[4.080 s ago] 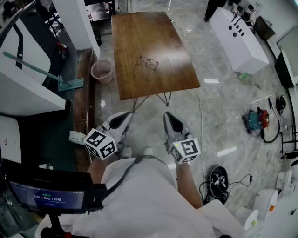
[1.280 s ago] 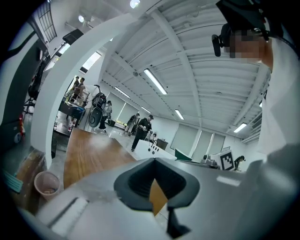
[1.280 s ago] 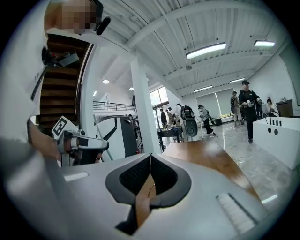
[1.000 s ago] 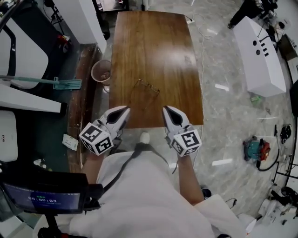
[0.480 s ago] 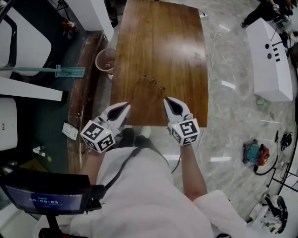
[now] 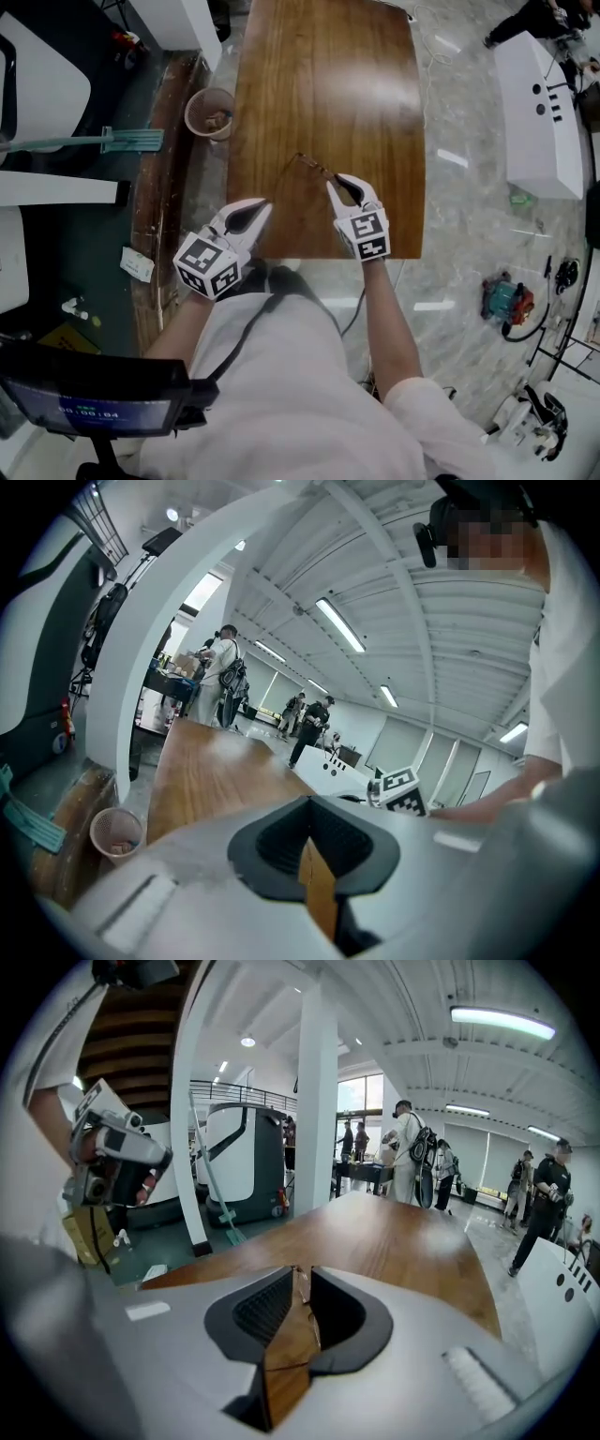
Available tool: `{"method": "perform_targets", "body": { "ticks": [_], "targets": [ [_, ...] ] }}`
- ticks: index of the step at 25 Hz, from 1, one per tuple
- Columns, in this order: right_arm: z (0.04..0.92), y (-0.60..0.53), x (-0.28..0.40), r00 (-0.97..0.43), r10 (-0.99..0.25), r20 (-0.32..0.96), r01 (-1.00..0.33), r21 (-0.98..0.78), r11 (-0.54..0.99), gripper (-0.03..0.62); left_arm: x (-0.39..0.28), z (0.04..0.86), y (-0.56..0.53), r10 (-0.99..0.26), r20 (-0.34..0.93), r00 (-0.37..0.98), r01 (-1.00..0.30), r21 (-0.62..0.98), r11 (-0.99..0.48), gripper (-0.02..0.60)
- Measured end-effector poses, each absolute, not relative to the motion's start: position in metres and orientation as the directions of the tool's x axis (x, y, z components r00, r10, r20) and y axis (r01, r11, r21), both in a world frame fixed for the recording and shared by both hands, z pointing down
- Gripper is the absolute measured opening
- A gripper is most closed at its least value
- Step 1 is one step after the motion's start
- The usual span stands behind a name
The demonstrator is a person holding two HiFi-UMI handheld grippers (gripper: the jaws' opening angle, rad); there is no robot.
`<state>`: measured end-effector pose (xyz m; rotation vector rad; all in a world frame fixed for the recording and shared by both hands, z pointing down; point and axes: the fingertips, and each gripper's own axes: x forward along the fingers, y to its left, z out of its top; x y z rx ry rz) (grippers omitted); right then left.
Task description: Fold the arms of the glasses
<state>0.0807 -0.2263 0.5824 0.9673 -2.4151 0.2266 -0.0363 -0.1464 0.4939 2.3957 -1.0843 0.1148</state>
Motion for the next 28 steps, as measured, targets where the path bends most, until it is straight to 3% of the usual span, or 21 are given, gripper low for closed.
{"method": "perform_targets", "body": {
  "ticks": [12,20,28],
  "targets": [
    [0.679,-0.272,0.055,-0.513,-0.402,0.759,-0.500,0.117,0.858,0.071,-0.074,0.531,-0.170,-0.668,0.327,0.668,-0.734,0.433,-0.523,0.006],
    [0.699,-0.275,0.049,-0.521,-0.322,0.791,-0.463,0.055,0.884,0.049,-0.086,0.543,-0.166,-0.675,0.351,0.649,-0.749,0.452,-0.484,0.005],
    [0.683,-0.277,0.044,-0.594,-0.334,0.732,-0.494,-0.004,0.870,0.032,-0.090,0.538,-0.163,-0.680,0.342,0.649,-0.748,0.451,-0.487,0.005]
  ]
}}
